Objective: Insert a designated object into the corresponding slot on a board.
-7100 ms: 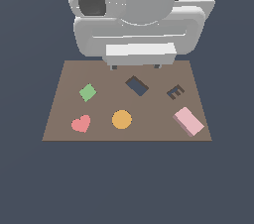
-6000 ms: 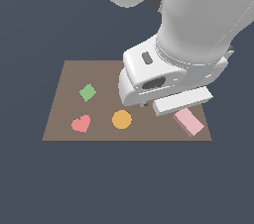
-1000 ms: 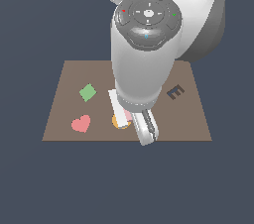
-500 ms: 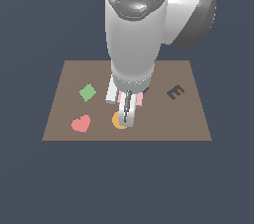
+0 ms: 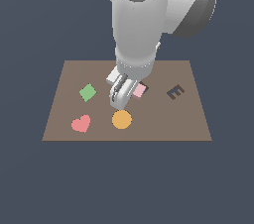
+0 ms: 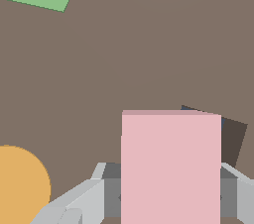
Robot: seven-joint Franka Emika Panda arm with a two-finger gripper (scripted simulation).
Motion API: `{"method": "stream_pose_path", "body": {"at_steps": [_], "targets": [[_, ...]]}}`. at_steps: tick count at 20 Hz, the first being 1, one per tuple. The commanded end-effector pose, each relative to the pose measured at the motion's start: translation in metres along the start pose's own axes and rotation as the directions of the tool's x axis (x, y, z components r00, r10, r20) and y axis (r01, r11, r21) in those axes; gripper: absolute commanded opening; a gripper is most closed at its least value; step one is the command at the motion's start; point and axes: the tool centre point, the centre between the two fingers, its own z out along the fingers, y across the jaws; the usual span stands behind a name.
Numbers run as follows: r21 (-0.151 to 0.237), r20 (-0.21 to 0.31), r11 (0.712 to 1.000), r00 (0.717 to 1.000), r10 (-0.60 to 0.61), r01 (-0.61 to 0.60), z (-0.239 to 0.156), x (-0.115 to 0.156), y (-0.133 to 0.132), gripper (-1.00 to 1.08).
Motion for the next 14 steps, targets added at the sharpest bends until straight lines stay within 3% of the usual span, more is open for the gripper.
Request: {"method": "stream_pose_path", "body": {"at_steps": [1,14], "targets": [[0.001,0.001,0.997,0.997,0.071,-0.071,-0.001,0.001,0.007,-1.00],[0.000,0.001,0.964,0.964,0.268,-0.268,-0.001,-0.002,0.028,-1.00]]}}
